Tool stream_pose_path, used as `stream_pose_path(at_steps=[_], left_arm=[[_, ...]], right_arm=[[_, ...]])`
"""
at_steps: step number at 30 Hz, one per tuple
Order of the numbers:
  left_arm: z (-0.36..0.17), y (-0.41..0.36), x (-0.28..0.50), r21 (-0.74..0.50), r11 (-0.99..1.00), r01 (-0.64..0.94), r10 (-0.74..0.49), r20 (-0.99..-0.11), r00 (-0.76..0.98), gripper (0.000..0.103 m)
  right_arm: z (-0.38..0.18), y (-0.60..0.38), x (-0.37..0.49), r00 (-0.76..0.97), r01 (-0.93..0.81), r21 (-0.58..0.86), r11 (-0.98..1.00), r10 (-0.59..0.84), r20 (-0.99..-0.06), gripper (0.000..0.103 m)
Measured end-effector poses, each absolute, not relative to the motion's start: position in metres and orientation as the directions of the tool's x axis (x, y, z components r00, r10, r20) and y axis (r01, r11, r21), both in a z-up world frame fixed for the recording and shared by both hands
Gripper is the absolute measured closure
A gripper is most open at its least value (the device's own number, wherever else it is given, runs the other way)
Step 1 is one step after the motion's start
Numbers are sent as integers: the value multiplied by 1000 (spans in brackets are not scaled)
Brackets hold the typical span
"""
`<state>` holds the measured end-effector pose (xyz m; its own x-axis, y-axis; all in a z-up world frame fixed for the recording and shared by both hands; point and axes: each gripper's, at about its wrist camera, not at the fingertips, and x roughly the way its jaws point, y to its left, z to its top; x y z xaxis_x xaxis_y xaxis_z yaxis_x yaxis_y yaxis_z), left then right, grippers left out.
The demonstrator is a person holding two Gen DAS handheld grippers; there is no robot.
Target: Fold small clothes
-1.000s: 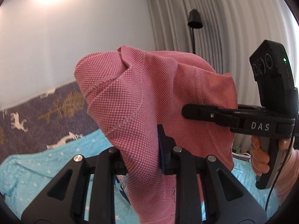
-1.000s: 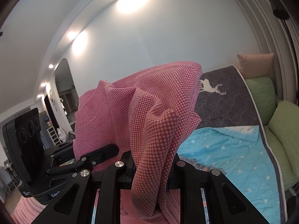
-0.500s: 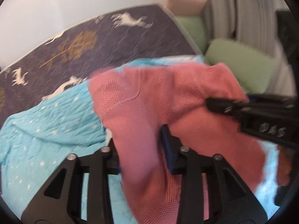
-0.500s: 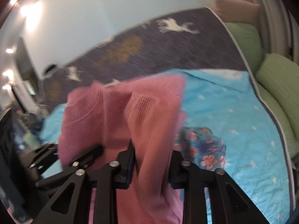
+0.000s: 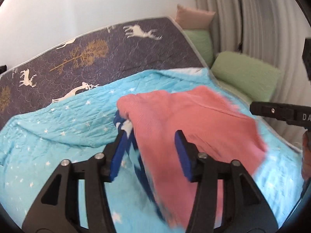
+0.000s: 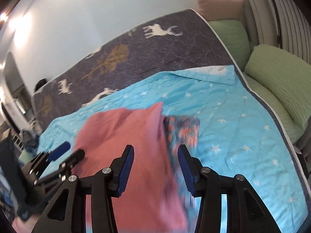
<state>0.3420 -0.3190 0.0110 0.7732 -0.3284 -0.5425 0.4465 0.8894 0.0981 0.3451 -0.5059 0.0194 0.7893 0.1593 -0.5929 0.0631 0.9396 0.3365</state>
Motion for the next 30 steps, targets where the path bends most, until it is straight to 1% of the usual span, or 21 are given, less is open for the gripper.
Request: stream_pose_path(at_steps=[2, 4, 6, 8, 9, 11, 13, 15, 19, 22, 23, 25, 27, 30], left_arm=[[19, -297, 310, 51, 887, 459, -369, -519, 771, 33], [26, -283, 285, 15, 886, 464, -393, -507, 767, 30], [34, -267, 251, -25, 895, 445, -394, -512, 763, 25], [40, -261, 225, -7, 917, 400, -344, -521, 781, 25], [45, -260, 200, 25, 923, 384, -317, -517, 795, 22], [53, -260, 163, 58, 916, 396, -313, -511, 800, 17], [58, -259, 135, 57, 910, 411, -330, -503, 799, 16], [65, -258, 103, 53, 905, 421, -342, -495, 799, 13], [73, -255, 63, 99, 922, 375, -281, -498, 820, 12], [78, -249, 39, 101, 921, 376, -284, -487, 826, 12], [79, -246, 32, 96, 922, 376, -286, -486, 826, 12], [79, -240, 21, 88, 926, 366, -282, -482, 829, 11], [79, -235, 8, 88, 931, 356, -275, -475, 836, 6], [76, -231, -5, 108, 931, 347, -260, -469, 844, 6]], right_arm=[[31, -500, 308, 789, 16, 338, 941, 195, -582, 51], [41, -492, 265, 790, -15, 323, 946, 210, -577, 47], [49, -484, 229, 793, -34, 328, 944, 225, -567, 43], [56, -472, 186, 793, -43, 323, 946, 229, -565, 41], [58, -466, 172, 796, -41, 315, 948, 222, -563, 40], [65, -449, 129, 814, -32, 268, 963, 182, -553, 34], [71, -434, 94, 834, -26, 222, 975, 144, -533, 31], [74, -422, 69, 850, -7, 199, 980, 111, -515, 29], [82, -406, 18, 885, 2, 226, 974, 104, -453, 29], [89, -399, -8, 904, -2, 229, 973, 100, -417, 28], [90, -398, -16, 909, 5, 221, 975, 88, -408, 26], [93, -391, -29, 917, 22, 195, 981, 59, -396, 24], [93, -383, -40, 920, 27, 173, 985, 43, -391, 23], [89, -375, -49, 918, 23, 161, 987, 43, -395, 23]])
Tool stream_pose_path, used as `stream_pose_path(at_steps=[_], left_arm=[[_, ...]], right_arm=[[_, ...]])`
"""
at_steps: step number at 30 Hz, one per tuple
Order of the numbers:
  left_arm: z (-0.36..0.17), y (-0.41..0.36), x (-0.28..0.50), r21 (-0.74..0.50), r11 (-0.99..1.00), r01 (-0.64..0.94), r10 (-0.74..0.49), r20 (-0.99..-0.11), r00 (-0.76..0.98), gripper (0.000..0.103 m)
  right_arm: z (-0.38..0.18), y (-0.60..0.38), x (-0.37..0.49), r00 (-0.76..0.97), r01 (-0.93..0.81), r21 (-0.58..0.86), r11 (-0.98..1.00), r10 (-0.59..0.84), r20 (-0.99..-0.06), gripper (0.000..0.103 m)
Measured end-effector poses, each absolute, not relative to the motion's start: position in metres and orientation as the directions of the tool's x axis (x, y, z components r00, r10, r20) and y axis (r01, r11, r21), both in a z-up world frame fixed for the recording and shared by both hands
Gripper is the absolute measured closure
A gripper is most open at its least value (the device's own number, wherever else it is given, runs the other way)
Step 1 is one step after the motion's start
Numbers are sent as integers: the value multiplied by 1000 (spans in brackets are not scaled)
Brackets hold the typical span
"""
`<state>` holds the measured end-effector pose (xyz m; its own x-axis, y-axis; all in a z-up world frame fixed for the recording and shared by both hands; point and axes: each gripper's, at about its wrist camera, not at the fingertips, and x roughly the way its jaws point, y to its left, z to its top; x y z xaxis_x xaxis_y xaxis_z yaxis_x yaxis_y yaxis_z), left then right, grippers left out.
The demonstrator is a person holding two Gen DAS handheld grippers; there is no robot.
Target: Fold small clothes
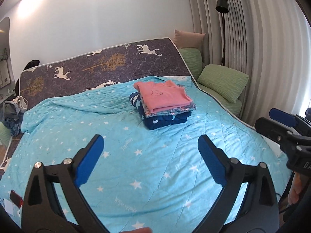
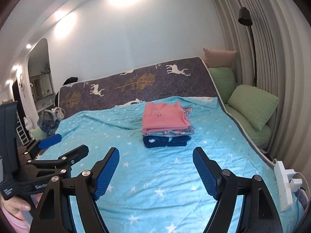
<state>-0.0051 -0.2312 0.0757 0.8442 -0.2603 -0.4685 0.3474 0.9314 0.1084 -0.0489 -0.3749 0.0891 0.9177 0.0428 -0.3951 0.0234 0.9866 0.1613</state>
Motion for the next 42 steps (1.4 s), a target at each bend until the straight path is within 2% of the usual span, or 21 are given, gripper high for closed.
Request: stream_pose_path(at_steps=[11, 21, 42], left_arm=[[71, -220, -33, 124, 930, 346, -256, -458, 851, 6], [60, -220, -35, 121, 926, 359, -259, -487, 834, 6], [59, -226, -31, 127, 922, 366, -259, -501, 826, 6]], right_arm=[[77, -357, -73, 907, 62, 134, 989, 0, -421, 23], [72, -356, -79, 903, 91, 133, 987, -26, -429, 21], [66, -359, -69, 893, 73, 154, 985, 4, -451, 21]])
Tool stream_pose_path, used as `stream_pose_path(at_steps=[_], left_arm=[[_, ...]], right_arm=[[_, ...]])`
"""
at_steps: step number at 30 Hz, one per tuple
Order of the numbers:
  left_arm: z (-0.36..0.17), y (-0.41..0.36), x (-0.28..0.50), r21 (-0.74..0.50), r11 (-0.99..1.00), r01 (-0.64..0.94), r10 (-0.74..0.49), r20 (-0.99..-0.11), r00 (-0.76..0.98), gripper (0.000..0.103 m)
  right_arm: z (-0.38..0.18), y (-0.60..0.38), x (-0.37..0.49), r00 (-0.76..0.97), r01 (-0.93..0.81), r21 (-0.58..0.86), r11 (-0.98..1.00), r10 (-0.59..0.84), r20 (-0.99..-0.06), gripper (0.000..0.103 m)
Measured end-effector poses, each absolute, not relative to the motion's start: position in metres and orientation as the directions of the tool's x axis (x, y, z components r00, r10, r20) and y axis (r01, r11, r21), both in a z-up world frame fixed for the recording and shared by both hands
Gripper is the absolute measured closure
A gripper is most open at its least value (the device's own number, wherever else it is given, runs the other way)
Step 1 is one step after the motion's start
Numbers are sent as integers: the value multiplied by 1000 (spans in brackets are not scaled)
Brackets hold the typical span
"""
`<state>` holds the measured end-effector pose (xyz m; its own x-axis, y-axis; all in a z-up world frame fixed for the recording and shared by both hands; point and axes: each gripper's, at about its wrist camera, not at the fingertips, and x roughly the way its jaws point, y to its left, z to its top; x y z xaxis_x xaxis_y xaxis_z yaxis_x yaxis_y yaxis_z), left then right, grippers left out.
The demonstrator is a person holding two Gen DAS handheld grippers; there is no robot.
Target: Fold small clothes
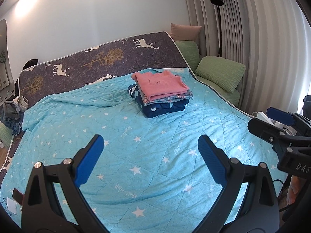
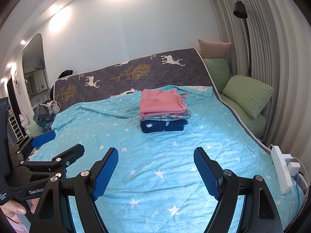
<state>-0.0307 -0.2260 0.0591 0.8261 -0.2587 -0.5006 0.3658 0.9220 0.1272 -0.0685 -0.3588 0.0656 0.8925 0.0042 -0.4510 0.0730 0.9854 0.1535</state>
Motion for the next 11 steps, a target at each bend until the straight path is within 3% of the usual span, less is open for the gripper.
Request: stream_pose_path(at_steps=[11], left_arm=[[60, -227, -26, 131, 924, 358, -252, -495, 831, 6]], right_arm=[[65, -359, -66, 897, 68, 167, 984, 13, -442, 21]])
